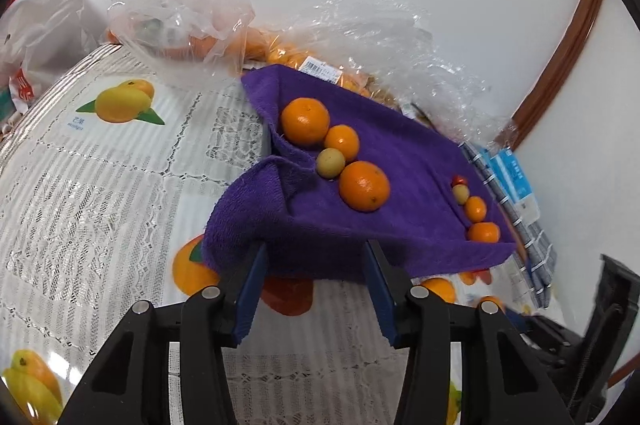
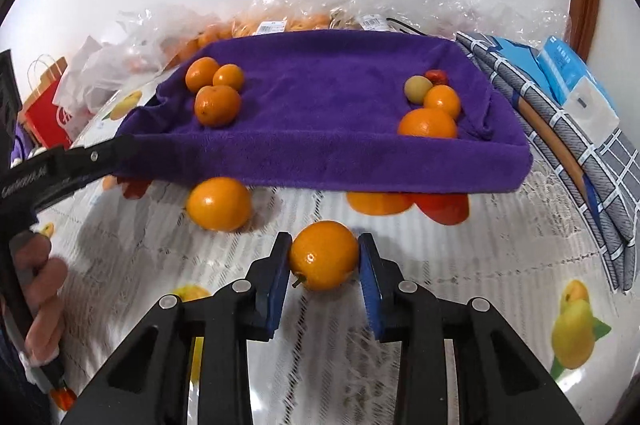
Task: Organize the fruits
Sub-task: 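Grasp an orange with the right gripper while the left moves toward a yellow orange, then grasp the large yellow orange with the left gripper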
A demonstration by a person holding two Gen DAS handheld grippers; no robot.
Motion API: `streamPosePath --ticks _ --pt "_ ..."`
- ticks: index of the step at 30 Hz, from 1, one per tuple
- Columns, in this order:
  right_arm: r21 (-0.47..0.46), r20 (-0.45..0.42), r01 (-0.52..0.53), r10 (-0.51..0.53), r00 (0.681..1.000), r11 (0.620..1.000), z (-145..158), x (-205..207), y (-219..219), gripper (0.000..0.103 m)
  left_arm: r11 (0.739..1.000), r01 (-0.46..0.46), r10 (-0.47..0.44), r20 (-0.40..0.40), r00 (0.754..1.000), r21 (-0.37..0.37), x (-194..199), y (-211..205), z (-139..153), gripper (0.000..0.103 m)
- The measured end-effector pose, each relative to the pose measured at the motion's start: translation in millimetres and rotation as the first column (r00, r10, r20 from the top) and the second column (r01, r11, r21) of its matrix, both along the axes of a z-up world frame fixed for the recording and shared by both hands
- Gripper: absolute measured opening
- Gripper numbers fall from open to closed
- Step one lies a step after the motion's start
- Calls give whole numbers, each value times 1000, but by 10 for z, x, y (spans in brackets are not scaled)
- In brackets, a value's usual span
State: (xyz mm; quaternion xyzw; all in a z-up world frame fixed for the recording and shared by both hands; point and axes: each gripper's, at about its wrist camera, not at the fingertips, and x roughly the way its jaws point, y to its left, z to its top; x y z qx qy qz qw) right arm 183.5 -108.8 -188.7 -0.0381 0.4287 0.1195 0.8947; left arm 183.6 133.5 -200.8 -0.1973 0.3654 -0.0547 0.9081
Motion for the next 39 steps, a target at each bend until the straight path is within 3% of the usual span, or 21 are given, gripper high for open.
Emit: streamPosePath --ticks 6,12,14,18,26,29,34,39 --pt "-95 76 63 -56 996 994 50 -130 -329 33 999 47 -48 -45 998 -21 49 -58 -77 40" --pt "-44 29 101 -100 995 994 9 -100 -503 33 994 109 -108 -46 993 12 -2 -180 -61 40" --pt "-40 42 107 -105 994 994 17 -110 -491 33 988 150 -150 -6 989 35 -61 -288 2 41" --pt "14 77 90 -91 993 996 74 -162 -529 33 969 222 -226 30 974 111 -95 -573 96 50" --pt "59 67 65 -69 995 996 69 -162 -565 33 958 270 -264 -65 962 99 177 -973 -43 56" --pt "79 65 74 -80 995 994 71 -158 -599 33 944 310 -308 -33 951 111 95 -1025 -13 33" --pt "122 66 87 -95 993 989 80 -152 -670 33 950 305 -305 -18 952 65 40 -956 -11 33" --pt "113 74 99 -108 991 989 89 -171 -665 33 957 284 -285 0 959 65 12 -926 11 33"
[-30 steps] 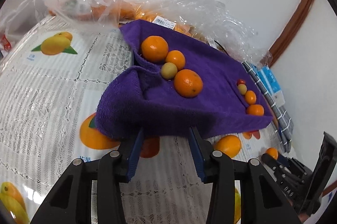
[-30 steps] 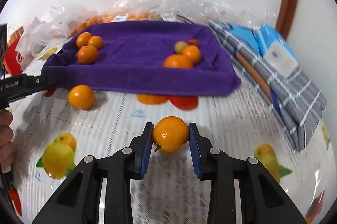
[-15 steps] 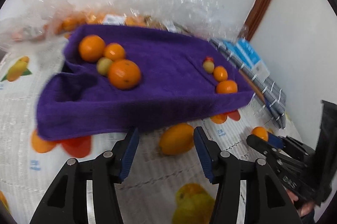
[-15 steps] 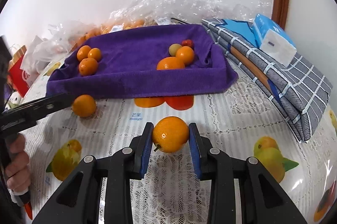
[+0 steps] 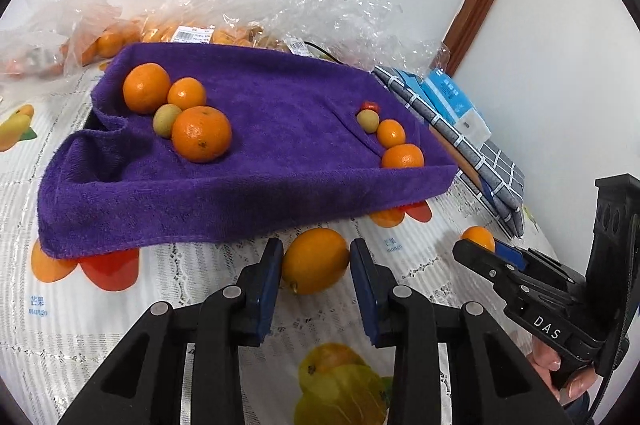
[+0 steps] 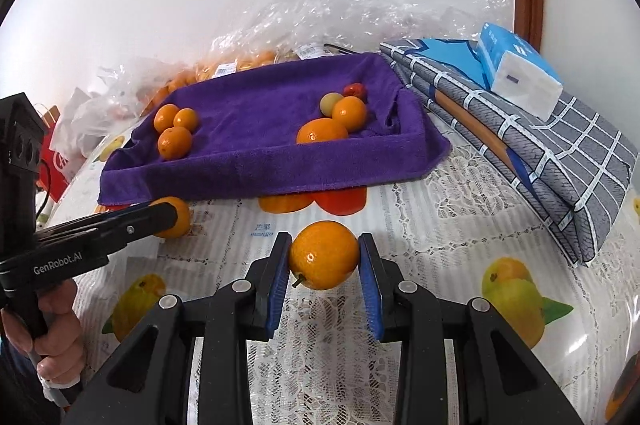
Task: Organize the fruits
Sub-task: 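Grasp the large yellow orange with the left gripper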
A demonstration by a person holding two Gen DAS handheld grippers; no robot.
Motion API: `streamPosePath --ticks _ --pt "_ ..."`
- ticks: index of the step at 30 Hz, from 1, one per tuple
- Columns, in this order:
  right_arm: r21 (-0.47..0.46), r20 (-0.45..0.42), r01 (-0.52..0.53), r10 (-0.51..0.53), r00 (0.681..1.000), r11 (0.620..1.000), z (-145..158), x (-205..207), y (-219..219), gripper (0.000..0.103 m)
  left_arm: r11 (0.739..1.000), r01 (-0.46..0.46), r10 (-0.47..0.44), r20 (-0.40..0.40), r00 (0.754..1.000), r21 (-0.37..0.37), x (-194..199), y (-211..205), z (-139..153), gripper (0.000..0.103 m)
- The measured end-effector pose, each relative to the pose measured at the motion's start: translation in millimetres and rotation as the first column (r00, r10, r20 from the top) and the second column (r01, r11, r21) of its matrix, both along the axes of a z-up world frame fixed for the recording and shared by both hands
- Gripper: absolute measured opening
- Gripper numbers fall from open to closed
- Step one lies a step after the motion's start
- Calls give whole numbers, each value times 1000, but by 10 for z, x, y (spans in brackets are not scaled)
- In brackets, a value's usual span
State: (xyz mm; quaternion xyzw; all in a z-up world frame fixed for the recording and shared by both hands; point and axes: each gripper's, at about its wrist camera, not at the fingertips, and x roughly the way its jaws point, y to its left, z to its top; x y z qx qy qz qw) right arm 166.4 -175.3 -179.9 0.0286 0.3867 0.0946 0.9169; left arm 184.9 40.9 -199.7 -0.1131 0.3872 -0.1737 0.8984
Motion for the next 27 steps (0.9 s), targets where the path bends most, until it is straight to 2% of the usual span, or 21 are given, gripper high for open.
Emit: streamPosePath --ticks 12,18,23,27 --pt "6 18 16 -16 1000 1000 22 -27 -21 33 1000 -26 27 71 997 -18 -83 38 97 33" --pt "23 31 24 -24 999 999 38 -60 -48 33 994 -44 53 89 995 -100 -111 161 161 33" --pt "43 37 31 -33 999 999 48 -69 -69 33 986 -92 108 109 988 -138 -123 302 221 33" --pt "50 40 30 -32 999 998 52 -65 -69 33 981 -142 161 143 977 -134 -168 395 289 33"
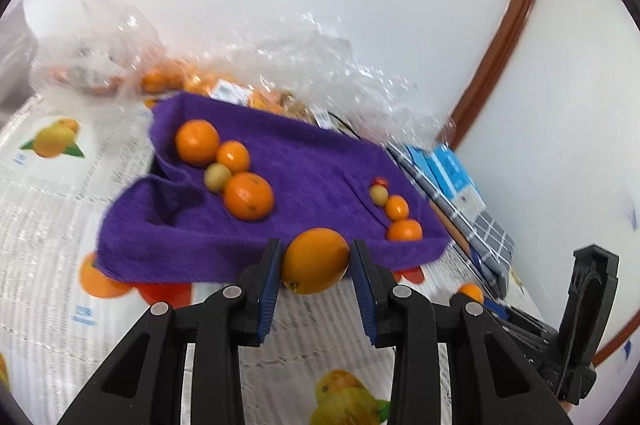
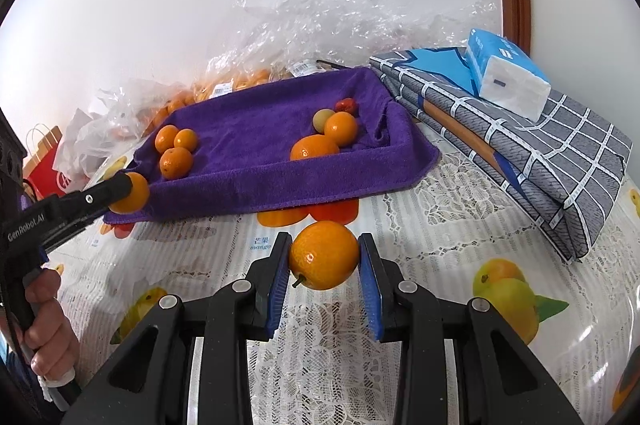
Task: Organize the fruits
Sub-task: 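Grasp the large yellow orange with the left gripper, then lower both oranges onto the purple towel and open both grippers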
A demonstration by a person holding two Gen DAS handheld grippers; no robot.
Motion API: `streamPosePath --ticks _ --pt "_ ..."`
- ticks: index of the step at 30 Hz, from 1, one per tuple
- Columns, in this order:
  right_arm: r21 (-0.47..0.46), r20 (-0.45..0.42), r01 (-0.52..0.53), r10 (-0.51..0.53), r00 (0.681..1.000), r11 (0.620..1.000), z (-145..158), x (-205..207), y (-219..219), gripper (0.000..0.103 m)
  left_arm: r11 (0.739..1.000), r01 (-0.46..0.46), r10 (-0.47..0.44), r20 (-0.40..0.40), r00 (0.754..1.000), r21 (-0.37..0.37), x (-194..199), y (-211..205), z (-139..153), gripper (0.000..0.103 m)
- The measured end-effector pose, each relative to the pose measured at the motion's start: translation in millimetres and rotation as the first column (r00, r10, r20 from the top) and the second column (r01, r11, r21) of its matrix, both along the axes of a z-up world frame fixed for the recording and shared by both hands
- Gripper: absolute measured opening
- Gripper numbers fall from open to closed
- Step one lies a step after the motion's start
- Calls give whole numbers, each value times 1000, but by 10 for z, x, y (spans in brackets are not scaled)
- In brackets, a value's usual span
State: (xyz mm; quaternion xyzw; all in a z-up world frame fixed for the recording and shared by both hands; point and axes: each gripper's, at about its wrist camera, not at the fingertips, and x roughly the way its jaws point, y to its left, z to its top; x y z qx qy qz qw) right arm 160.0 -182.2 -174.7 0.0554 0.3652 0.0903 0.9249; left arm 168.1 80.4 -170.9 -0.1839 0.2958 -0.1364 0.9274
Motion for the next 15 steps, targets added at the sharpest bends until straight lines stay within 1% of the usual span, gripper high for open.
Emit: streamPosePath --ticks 6,7,9,12,15 --pt "-9 9 6 -6 1000 1000 23 23 6 33 998 -46 46 4 999 -43 7 152 21 32" --pt "-19 14 11 -11 1000 1000 31 27 21 33 997 -63 63 8 998 -44 0 183 32 33" --pt "-11 17 4 -3 1000 1000 60 56 32 33 995 -97 98 23 995 -22 -29 213 61 33" --pt "17 33 -14 13 999 1000 184 147 41 33 992 -121 122 31 992 -37 -56 294 112 33" --pt "-2 83 -17 17 996 1000 390 272 68 33 988 -147 148 41 988 -44 -40 375 170 33"
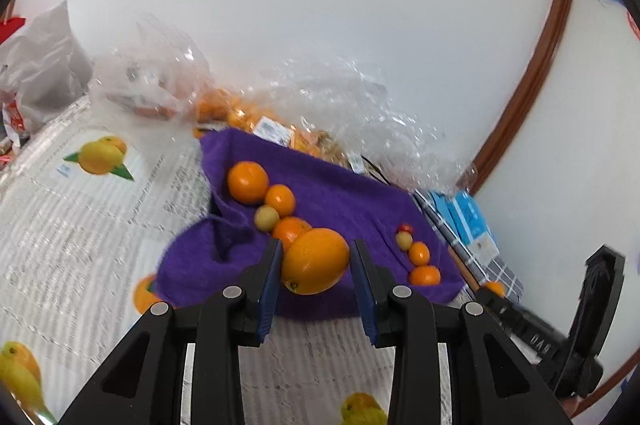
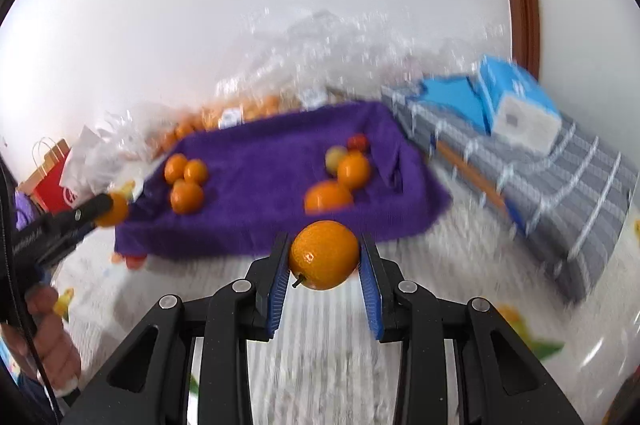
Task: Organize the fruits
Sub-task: 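Lower both oranges onto the purple towel and open both grippers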
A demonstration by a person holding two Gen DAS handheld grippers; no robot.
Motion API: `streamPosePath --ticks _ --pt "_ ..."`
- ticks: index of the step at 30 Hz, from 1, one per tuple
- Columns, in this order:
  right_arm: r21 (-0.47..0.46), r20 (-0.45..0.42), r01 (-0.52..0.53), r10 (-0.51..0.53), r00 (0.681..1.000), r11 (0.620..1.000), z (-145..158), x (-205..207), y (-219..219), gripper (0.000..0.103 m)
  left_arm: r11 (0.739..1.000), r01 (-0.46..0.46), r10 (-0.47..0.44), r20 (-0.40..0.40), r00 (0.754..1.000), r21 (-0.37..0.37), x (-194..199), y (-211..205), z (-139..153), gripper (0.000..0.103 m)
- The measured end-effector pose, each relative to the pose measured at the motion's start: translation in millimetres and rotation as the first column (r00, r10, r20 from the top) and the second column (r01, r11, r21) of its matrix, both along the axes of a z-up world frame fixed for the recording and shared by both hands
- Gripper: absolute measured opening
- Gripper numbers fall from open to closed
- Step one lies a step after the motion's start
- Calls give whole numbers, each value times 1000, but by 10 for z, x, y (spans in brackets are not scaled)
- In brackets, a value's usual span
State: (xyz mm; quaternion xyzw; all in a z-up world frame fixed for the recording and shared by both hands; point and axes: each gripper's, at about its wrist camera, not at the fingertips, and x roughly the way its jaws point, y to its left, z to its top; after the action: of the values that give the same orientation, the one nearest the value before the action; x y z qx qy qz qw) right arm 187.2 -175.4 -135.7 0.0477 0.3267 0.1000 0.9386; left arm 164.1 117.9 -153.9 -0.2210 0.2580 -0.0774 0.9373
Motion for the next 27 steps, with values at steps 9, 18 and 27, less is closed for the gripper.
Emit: streamPosePath --ticks 9,18,27 --pt "-22 81 -6 8 997 1000 394 553 61 33 996 -26 24 25 999 89 518 -81 389 33" --pt "-12 2 -73 73 997 997 10 1055 235 33 998 22 -20 -37 999 67 1178 -350 9 33" --pt "24 -101 -115 117 988 993 -291 1168 231 33 983 43 -32 -64 997 179 1280 -539 -164 33"
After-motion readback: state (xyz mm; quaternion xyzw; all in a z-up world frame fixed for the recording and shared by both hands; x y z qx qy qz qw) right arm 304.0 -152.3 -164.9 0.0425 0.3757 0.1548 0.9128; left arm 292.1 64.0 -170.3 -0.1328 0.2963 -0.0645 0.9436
